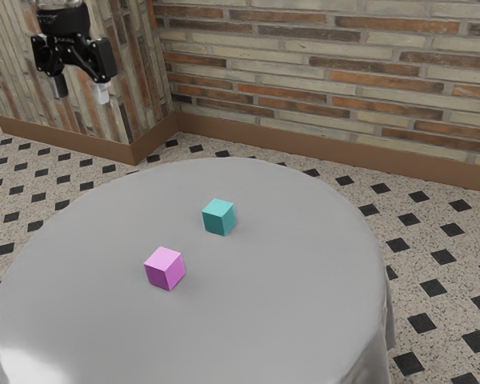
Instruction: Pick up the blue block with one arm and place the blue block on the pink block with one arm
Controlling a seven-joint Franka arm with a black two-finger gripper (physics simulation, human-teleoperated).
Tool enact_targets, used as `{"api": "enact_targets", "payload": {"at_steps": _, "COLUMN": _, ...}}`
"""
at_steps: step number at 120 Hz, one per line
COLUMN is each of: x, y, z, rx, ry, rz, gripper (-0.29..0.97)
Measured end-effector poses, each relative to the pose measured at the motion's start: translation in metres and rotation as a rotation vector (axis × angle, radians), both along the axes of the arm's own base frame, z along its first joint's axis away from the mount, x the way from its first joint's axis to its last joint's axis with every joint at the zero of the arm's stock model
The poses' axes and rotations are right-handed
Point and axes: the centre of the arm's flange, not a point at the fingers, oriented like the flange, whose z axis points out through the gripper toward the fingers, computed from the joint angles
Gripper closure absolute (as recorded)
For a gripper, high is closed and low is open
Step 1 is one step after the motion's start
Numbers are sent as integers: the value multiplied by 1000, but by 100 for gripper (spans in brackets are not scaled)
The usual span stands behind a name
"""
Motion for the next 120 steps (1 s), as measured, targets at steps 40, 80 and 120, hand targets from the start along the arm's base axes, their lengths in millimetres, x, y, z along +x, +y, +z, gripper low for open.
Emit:
{"api": "enact_targets", "payload": {"at_steps": 40, "x": 146, "y": -1, "z": -199, "rx": -19, "ry": 59, "rz": -22, "gripper": 1}}
{"api": "enact_targets", "payload": {"at_steps": 80, "x": 211, "y": -14, "z": -352, "rx": -60, "ry": 9, "rz": -12, "gripper": 2}}
{"api": "enact_targets", "payload": {"at_steps": 120, "x": 240, "y": -31, "z": -409, "rx": -53, "ry": -42, "rz": 14, "gripper": 2}}
